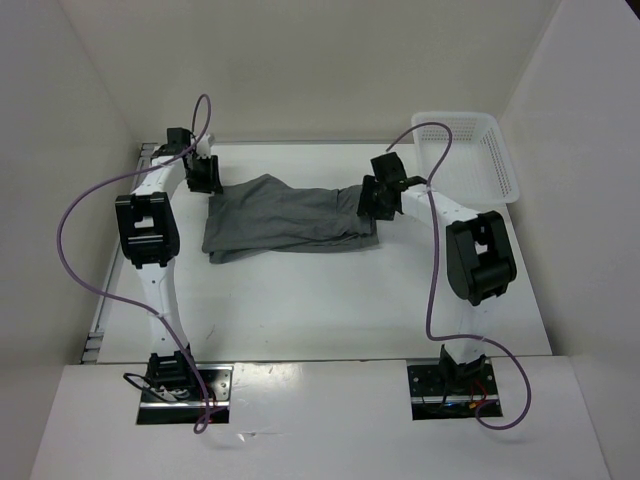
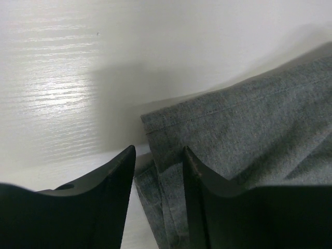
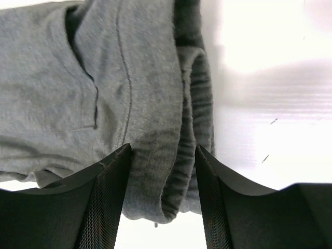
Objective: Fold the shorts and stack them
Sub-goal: Fold the shorts
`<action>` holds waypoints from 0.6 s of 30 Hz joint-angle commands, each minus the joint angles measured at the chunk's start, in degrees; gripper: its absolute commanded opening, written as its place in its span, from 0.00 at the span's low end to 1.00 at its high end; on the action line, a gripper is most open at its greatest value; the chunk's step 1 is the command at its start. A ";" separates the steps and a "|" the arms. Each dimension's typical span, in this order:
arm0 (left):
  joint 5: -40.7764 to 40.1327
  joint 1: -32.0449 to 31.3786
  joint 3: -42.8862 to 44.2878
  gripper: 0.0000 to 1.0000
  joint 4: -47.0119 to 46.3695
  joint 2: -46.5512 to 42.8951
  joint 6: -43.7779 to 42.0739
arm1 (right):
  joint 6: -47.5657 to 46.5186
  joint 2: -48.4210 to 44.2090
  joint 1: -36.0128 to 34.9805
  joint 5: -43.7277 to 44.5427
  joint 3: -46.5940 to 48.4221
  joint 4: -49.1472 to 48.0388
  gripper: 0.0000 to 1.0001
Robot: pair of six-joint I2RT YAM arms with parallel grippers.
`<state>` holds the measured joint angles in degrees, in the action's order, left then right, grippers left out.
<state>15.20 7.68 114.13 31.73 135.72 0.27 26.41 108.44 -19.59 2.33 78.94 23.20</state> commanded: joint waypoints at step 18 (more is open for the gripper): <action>0.36 0.05 0.22 0.00 -1.23 -0.46 -0.27 | 0.84 -7.62 1.39 -9.02 -8.27 -1.06 0.00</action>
<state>15.25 7.33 114.13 31.59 135.96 0.25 29.17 106.56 -19.22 -7.94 70.78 21.04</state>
